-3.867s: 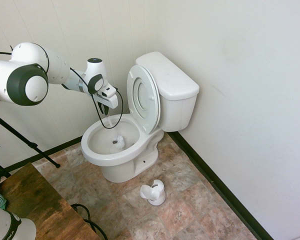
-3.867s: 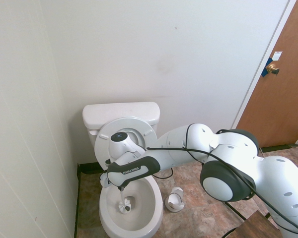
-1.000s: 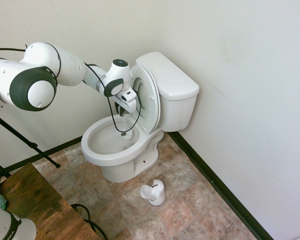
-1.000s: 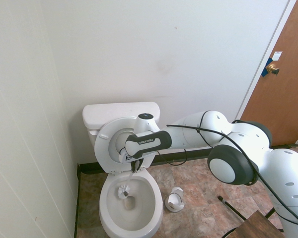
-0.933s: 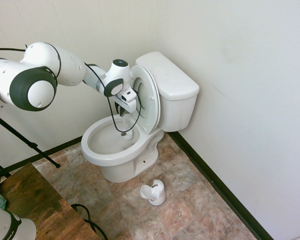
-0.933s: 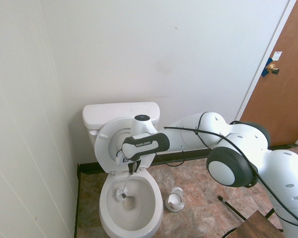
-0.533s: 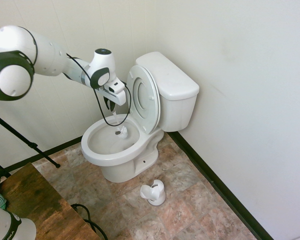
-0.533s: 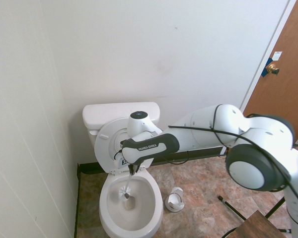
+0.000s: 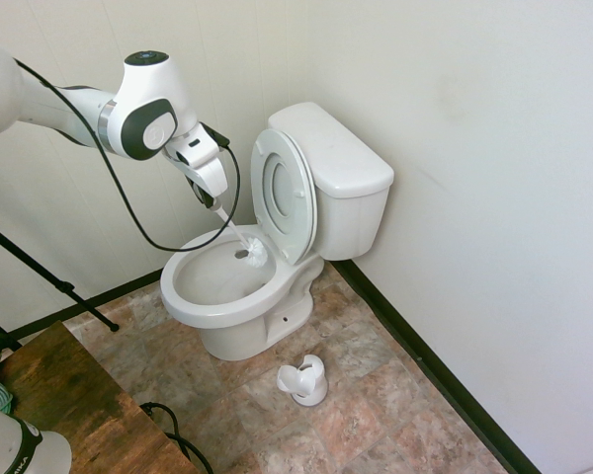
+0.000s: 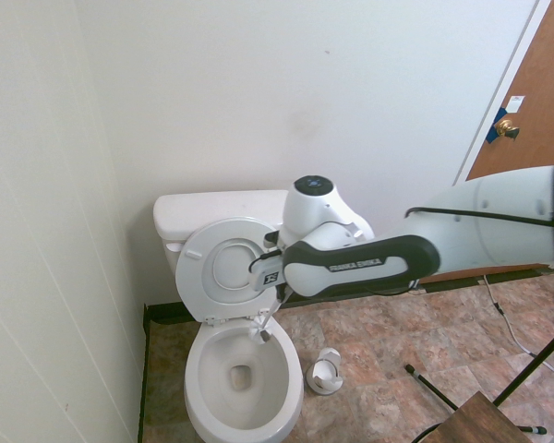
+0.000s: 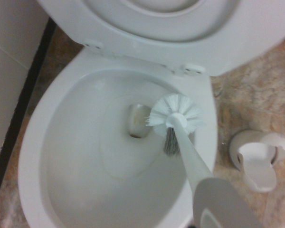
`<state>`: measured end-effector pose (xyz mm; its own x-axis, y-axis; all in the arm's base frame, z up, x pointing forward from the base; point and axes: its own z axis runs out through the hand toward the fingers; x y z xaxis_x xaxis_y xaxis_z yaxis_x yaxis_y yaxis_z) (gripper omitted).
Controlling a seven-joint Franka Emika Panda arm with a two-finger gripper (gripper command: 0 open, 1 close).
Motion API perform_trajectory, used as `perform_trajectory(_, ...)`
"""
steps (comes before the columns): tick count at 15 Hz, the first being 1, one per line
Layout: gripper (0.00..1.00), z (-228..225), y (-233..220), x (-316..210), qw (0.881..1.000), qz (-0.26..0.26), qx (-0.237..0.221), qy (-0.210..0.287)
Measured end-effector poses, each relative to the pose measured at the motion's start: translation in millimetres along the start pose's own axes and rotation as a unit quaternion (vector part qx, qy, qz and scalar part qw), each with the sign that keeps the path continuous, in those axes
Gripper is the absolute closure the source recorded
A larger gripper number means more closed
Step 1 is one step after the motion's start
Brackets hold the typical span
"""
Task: Clean the toilet
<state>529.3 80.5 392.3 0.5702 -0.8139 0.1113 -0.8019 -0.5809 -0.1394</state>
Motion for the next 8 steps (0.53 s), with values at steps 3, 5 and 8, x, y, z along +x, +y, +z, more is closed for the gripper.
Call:
perform_trajectory(3,1.00,-31,83,46,0.998,0.063,0.004,0.010)
perform_trajectory(5,1.00,-42,146,66,0.996,0.089,-0.003,-0.003)
perform_trajectory(8,1.00,-30,199,74,0.994,0.104,-0.012,-0.028)
